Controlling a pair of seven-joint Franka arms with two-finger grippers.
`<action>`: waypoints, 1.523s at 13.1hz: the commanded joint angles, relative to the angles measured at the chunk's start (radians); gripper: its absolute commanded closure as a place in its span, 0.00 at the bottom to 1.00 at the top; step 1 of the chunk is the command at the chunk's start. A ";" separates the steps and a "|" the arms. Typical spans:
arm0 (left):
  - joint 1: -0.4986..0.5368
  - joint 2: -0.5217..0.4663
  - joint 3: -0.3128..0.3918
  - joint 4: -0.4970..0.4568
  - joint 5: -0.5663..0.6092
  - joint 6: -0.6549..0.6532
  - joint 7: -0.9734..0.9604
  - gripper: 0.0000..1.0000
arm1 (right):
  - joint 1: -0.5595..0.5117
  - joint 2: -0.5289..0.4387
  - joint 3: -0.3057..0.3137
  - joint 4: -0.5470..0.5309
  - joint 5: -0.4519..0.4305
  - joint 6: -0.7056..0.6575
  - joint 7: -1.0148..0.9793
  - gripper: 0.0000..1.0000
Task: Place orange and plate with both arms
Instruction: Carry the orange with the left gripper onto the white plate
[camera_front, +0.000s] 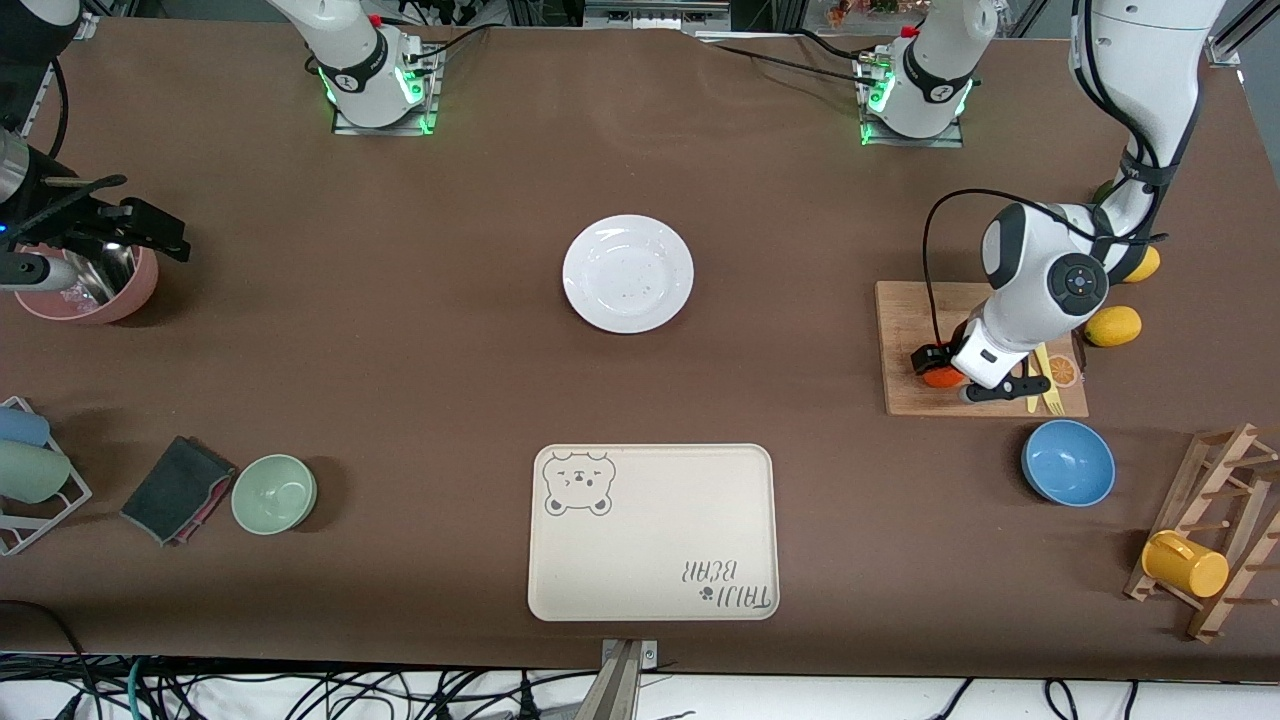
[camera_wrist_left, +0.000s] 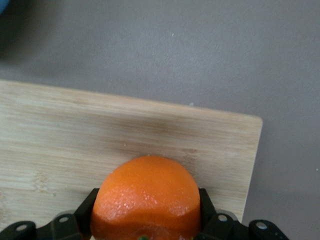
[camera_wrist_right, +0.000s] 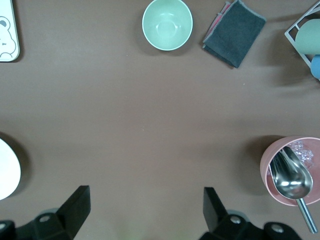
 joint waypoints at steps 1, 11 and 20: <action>-0.067 -0.067 0.004 0.005 0.014 -0.008 -0.004 1.00 | -0.001 -0.011 0.001 -0.005 0.014 -0.006 -0.008 0.00; -0.469 -0.057 -0.086 0.124 -0.063 -0.039 -0.431 1.00 | -0.002 -0.011 0.001 -0.005 0.014 -0.006 -0.008 0.00; -0.564 0.104 -0.292 0.302 -0.134 -0.062 -0.789 1.00 | -0.001 -0.011 0.001 -0.005 0.014 -0.006 -0.008 0.00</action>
